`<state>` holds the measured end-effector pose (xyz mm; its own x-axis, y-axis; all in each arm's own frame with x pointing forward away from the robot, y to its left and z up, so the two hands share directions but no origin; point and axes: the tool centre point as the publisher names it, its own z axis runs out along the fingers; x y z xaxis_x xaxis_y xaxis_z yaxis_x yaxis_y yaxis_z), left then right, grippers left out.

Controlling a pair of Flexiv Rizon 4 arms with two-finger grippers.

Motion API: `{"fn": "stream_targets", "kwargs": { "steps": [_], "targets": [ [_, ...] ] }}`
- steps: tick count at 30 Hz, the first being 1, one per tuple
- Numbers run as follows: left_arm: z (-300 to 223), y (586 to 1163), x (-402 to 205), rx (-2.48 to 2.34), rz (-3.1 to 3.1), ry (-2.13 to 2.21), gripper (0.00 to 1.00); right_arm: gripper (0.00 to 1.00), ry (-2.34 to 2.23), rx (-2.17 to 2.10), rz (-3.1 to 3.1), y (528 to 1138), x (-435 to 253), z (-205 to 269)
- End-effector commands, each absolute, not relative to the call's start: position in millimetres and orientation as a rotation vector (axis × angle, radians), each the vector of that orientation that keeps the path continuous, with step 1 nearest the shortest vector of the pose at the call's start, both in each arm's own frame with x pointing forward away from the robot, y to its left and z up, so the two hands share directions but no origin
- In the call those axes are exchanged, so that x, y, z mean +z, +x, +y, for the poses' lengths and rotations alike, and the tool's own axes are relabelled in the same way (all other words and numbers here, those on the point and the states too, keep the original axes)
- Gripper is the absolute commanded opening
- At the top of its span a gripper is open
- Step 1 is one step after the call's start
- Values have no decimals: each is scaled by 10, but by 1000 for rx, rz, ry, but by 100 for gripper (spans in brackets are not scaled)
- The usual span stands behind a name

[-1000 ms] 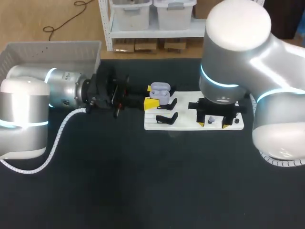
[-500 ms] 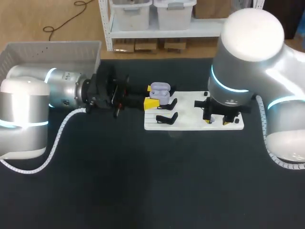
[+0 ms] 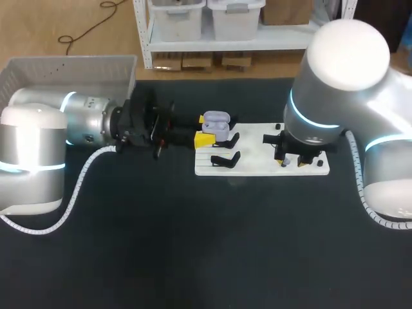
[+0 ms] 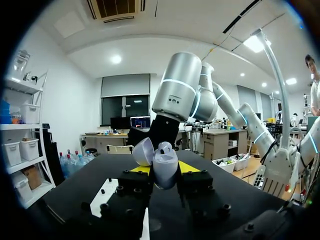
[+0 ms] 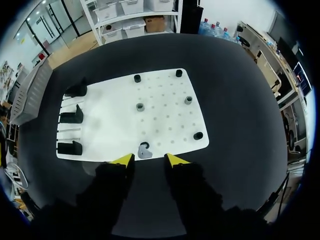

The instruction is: Pick up each earbud case from the left stands, insert the matching earbuds, close the lid, and place the case in the box.

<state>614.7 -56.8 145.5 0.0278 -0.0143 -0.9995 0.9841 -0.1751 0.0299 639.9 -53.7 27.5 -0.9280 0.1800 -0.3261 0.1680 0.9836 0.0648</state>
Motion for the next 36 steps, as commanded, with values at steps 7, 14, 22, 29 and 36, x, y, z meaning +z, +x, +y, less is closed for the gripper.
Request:
{"fn": "stream_targets", "kwargs": {
  "steps": [7, 14, 22, 29, 36],
  "targets": [
    [-570, 6159, 1452, -1323, 1089, 1344, 0, 34, 287, 65, 2796, 6466, 176, -484],
    [-570, 6159, 1452, -1323, 1089, 1344, 0, 31, 309, 66, 2798, 6480, 151, -497],
    [-570, 6159, 1452, -1323, 1089, 1344, 0, 27, 323, 65, 2804, 6465, 116, -511],
    [-570, 6159, 1452, -1323, 1089, 1344, 0, 25, 327, 75, 2800, 6481, 120, -517],
    [-570, 6159, 1452, -1323, 1089, 1344, 0, 25, 328, 81, 2799, 6515, 124, -523]
  ]
}}
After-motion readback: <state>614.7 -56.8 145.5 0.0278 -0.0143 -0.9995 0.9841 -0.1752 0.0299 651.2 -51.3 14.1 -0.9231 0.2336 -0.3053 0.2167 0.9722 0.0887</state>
